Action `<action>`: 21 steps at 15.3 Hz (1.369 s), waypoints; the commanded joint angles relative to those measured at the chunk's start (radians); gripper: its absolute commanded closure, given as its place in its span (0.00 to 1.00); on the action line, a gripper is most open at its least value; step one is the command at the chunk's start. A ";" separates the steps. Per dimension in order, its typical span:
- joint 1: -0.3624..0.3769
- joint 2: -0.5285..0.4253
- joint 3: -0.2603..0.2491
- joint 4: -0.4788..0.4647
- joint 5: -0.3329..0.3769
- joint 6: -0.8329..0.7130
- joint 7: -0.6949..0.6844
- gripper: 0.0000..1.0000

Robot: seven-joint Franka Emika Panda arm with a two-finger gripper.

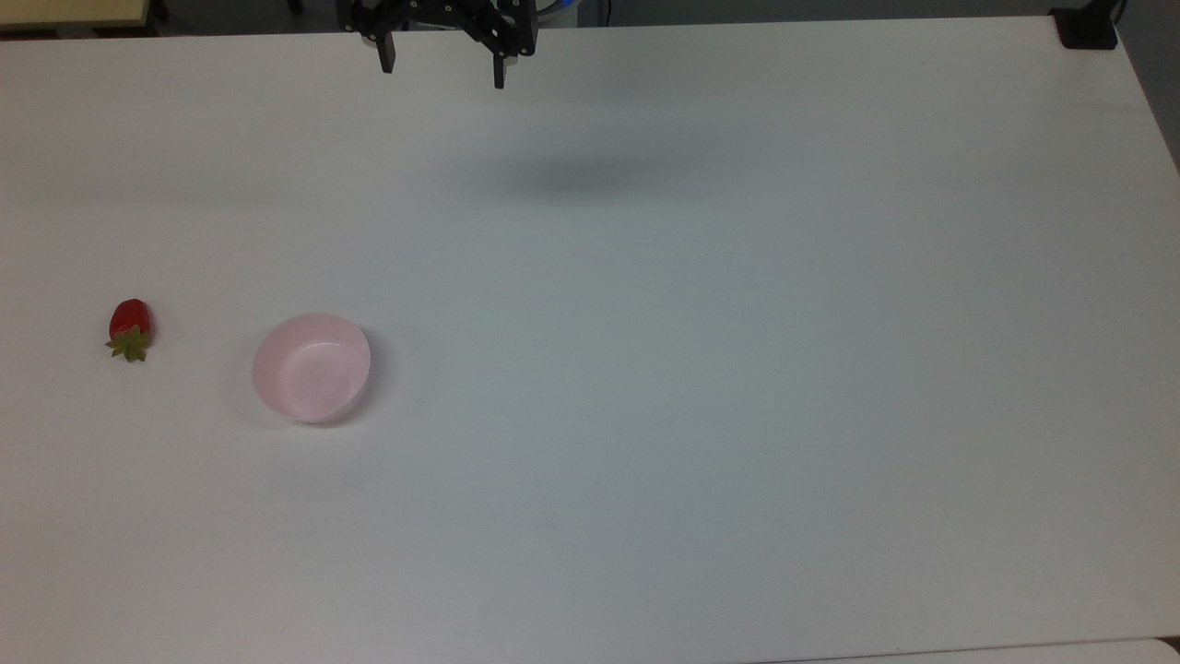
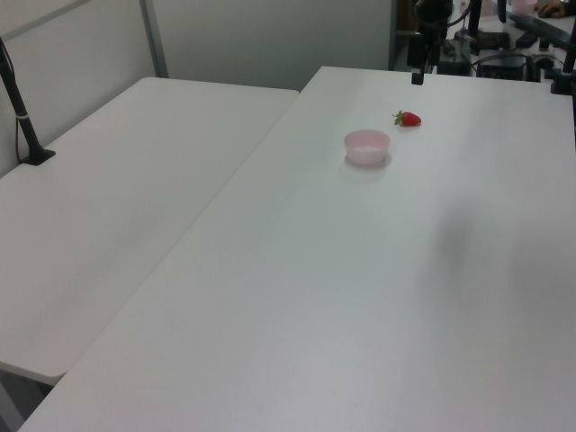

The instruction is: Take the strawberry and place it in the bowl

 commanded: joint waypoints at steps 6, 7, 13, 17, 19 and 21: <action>0.004 -0.033 -0.012 -0.030 -0.014 -0.031 0.007 0.00; 0.004 -0.033 -0.012 -0.030 -0.014 -0.031 0.007 0.00; -0.044 -0.024 -0.024 -0.010 -0.008 -0.019 -0.160 0.00; -0.130 0.019 -0.024 0.002 0.012 0.004 -0.349 0.00; -0.189 0.065 -0.024 0.019 0.012 0.050 -0.430 0.00; -0.247 0.117 -0.024 0.039 0.015 0.113 -0.444 0.00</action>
